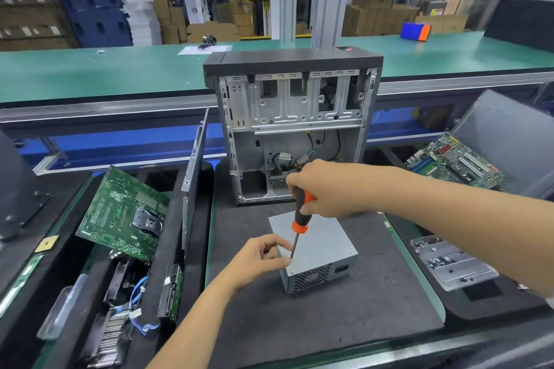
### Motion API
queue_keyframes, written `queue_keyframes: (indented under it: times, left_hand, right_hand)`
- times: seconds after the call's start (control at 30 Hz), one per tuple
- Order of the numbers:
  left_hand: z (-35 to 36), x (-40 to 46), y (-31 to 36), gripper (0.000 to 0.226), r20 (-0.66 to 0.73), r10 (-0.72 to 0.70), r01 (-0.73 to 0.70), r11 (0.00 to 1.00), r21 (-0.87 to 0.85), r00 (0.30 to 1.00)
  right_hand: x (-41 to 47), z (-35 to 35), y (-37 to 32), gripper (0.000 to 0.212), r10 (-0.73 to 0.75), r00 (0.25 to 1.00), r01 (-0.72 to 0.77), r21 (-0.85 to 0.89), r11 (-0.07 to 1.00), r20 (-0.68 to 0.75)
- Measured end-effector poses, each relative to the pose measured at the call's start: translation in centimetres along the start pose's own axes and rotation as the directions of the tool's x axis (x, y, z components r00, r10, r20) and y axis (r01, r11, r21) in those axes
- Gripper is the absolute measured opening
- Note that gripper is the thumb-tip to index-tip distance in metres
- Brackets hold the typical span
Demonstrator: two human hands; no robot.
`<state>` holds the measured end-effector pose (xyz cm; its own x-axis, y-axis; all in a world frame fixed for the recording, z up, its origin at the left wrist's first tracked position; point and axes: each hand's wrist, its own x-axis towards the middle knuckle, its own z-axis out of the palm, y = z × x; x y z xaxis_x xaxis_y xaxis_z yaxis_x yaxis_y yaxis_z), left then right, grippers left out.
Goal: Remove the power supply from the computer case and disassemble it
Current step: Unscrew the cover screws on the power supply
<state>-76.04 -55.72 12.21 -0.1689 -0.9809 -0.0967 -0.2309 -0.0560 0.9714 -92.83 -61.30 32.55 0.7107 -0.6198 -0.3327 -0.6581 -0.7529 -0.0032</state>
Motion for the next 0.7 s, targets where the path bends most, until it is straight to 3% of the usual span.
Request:
queue_keyframes:
  times: [0.13, 0.27, 0.4, 0.7]
  left_hand:
    - [0.3, -0.3, -1.1, 0.019, -0.002, -0.047, 0.047, 0.998, 0.048, 0.999]
    - [1.2, 0.0, -1.2, 0.005, -0.085, -0.005, 0.015, 0.994, 0.109, 0.996]
    - [1.8, 0.3, -1.3, 0.014, -0.069, 0.031, -0.007, 0.950, 0.313, 0.997]
    - [2.1, 0.9, -0.7, 0.019, -0.034, 0.011, 0.005, 0.908, 0.419, 0.999]
  right_hand:
    - [0.0, -0.9, 0.9, 0.024, 0.015, 0.996, -0.013, 0.017, 1.000, -0.086]
    - [0.1, -1.2, 2.2, 0.024, 0.037, 0.982, -0.022, 0.079, 0.997, -0.185]
    - [-0.3, -0.7, 3.4, 0.024, 0.052, 0.976, -0.038, 0.068, 0.997, -0.211]
    - [-2.3, 0.9, 6.2, 0.024, 0.139, 0.957, -0.098, 0.168, 0.981, -0.254]
